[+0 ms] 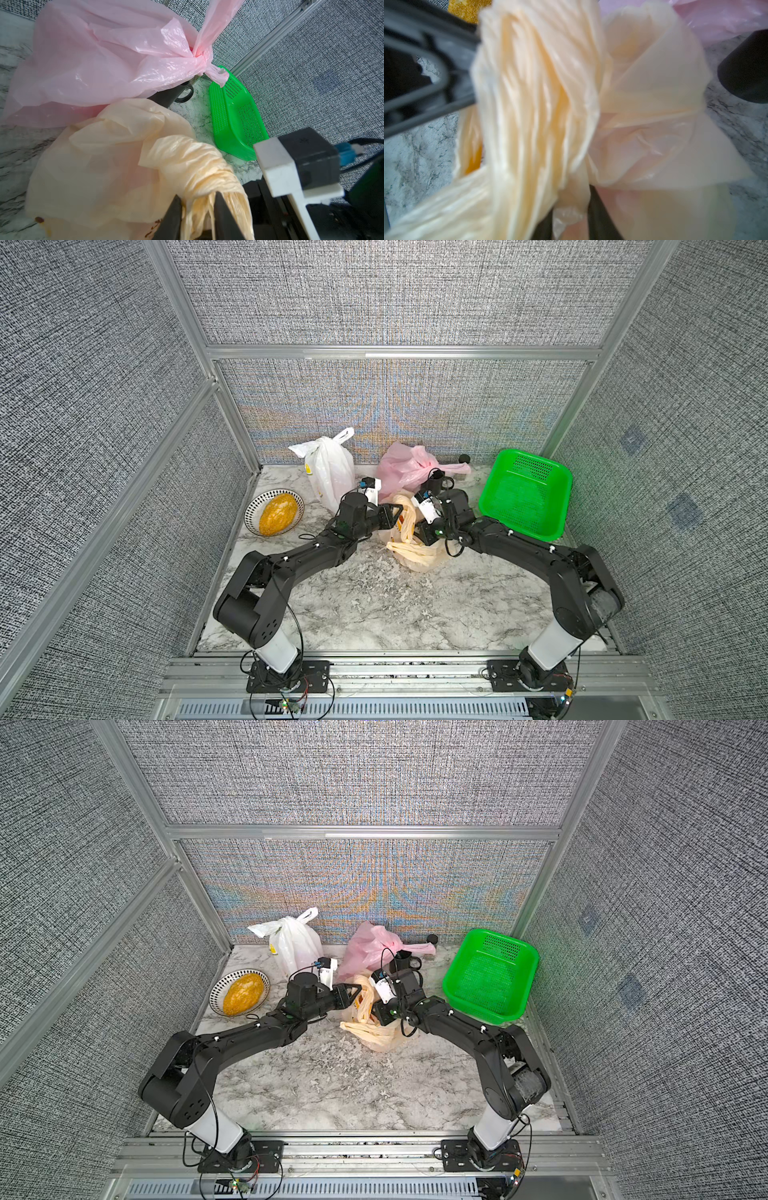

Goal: Untie the knot of a plastic bag & take out the apple
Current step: Untie the plastic bag at the center of the board.

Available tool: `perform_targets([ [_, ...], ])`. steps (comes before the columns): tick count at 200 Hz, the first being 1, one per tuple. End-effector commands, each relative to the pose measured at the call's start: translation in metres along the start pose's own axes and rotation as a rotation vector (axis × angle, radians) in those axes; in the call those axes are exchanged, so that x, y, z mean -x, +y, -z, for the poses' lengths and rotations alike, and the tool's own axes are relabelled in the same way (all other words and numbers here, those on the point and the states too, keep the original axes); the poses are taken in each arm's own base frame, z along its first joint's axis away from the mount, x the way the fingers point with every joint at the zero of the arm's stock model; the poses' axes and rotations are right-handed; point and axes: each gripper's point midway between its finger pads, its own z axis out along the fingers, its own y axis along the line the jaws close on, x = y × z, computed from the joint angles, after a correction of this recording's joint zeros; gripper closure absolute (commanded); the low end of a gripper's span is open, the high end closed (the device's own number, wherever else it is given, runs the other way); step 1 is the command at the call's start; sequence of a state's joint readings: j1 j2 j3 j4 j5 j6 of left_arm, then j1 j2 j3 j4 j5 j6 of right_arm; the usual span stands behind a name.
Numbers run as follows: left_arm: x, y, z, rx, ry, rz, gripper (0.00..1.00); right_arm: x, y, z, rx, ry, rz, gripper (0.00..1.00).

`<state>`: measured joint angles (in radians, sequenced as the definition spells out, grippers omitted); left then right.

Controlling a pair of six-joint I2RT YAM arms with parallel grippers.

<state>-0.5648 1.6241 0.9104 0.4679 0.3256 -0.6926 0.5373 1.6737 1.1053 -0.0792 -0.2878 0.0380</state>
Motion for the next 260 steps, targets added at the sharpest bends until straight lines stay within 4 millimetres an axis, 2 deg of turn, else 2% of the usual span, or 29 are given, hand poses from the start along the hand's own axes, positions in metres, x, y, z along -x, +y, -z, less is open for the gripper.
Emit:
perform_targets([
  [1, -0.003, -0.001, 0.008, 0.0, 0.004, -0.004, 0.52, 0.01, 0.001, 0.004, -0.002, -0.044, -0.014, 1.0],
  [30, -0.018, 0.012, 0.025, 0.066, 0.023, 0.034, 0.44, 0.013, 0.004, 0.011, 0.001, -0.071, -0.036, 1.0],
  [64, -0.037, 0.023, 0.037, 0.121, 0.063, 0.066, 0.4, 0.017, 0.009, 0.015, 0.0, -0.096, -0.05, 1.0],
  [90, -0.042, 0.021, 0.032, 0.118, 0.078, 0.07, 0.39, 0.017, 0.014, 0.014, 0.003, -0.093, -0.039, 1.0],
  [118, -0.038, 0.011, 0.016, 0.1, 0.101, 0.047, 0.39, 0.014, 0.019, 0.013, 0.004, -0.087, -0.034, 1.0],
  [127, -0.042, 0.017, 0.01, 0.135, 0.133, 0.053, 0.42, 0.015, 0.019, 0.014, 0.003, -0.089, -0.036, 1.0],
  [138, -0.052, 0.034, 0.005, 0.218, 0.18, 0.086, 0.5, 0.015, 0.017, 0.016, -0.008, -0.088, -0.038, 1.0],
  [144, -0.058, 0.044, 0.005, 0.271, 0.202, 0.104, 0.6, 0.014, 0.016, 0.017, -0.019, -0.087, -0.04, 1.0],
  [154, -0.066, 0.061, 0.006, 0.359, 0.234, 0.126, 0.83, 0.014, 0.012, 0.02, -0.039, -0.083, -0.05, 1.0],
  [163, -0.07, 0.072, 0.008, 0.418, 0.252, 0.132, 0.93, 0.012, 0.006, 0.023, -0.059, -0.075, -0.067, 1.0],
  [177, -0.071, 0.084, 0.016, 0.498, 0.271, 0.12, 1.0, 0.009, -0.005, 0.029, -0.095, -0.064, -0.104, 1.0],
  [202, -0.06, 0.1, 0.042, 0.635, 0.276, 0.065, 1.0, -0.004, -0.04, 0.045, -0.187, -0.032, -0.2, 1.0],
  [235, -0.05, 0.12, 0.085, 0.719, 0.259, 0.078, 1.0, -0.029, -0.093, 0.069, -0.3, 0.0, -0.338, 1.0],
  [260, -0.05, 0.128, 0.111, 0.759, 0.239, 0.104, 1.0, -0.049, -0.119, 0.075, -0.351, 0.037, -0.407, 1.0],
])
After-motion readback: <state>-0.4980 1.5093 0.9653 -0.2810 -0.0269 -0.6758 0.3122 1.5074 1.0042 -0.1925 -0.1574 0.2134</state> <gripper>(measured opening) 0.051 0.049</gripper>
